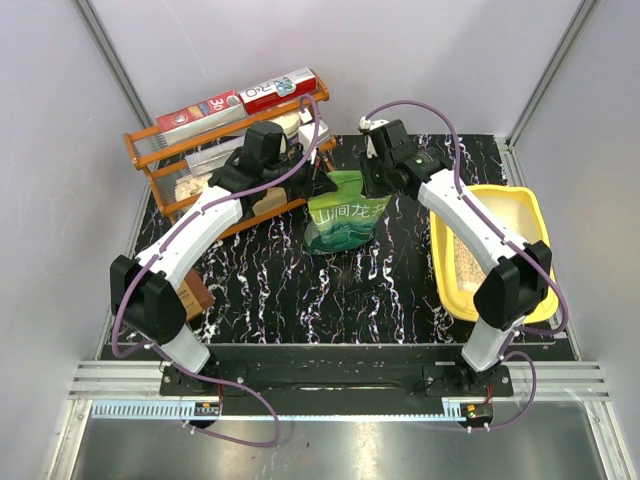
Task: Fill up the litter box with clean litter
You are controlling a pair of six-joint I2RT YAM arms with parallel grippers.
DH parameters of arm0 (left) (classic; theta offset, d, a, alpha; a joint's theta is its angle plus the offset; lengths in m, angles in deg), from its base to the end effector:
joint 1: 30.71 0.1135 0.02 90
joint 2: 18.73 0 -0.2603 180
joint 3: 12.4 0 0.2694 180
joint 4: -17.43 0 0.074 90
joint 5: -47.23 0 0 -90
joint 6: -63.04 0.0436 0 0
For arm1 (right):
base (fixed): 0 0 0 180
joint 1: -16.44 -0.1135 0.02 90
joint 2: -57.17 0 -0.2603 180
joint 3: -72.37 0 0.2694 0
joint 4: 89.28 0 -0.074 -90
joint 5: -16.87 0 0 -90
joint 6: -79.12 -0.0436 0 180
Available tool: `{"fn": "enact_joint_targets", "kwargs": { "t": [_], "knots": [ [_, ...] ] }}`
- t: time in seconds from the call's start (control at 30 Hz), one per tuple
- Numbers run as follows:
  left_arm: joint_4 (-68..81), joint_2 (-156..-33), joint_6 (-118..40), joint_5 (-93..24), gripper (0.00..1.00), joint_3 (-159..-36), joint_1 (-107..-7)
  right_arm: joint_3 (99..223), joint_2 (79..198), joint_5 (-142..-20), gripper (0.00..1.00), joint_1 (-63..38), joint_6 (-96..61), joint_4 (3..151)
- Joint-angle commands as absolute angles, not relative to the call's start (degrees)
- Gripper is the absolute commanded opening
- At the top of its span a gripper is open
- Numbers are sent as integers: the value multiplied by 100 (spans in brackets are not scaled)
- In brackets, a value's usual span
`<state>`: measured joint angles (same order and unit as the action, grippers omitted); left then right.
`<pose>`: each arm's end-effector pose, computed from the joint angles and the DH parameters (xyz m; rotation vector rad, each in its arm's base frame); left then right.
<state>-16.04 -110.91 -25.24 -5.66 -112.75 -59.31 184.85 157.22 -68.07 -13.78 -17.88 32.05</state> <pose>0.3341 -0.2121 0.3654 0.9322 1.8169 -0.9462 0.3560 0.2029 0.3430 -0.4382 2.3429 0.2056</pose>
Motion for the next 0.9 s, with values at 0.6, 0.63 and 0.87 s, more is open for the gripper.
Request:
{"fn": "enact_joint_targets", "kwargs": {
  "t": [0.6, 0.63, 0.87],
  "knots": [
    [-1494, -10811, -1176, -681, 0, -11904, -6059, 17787, 15631, -9842, 0, -643, -3153, 4753],
    [-1634, -10811, -940, -760, 0, -11939, -6068, 17787, 15640, -10009, 0, -528, -3214, 4762],
    [-2180, -10732, 204, -1156, 0, -12089, -6138, 17875, 15719, -11460, 0, 386, -3601, 4850]
  ]
}}
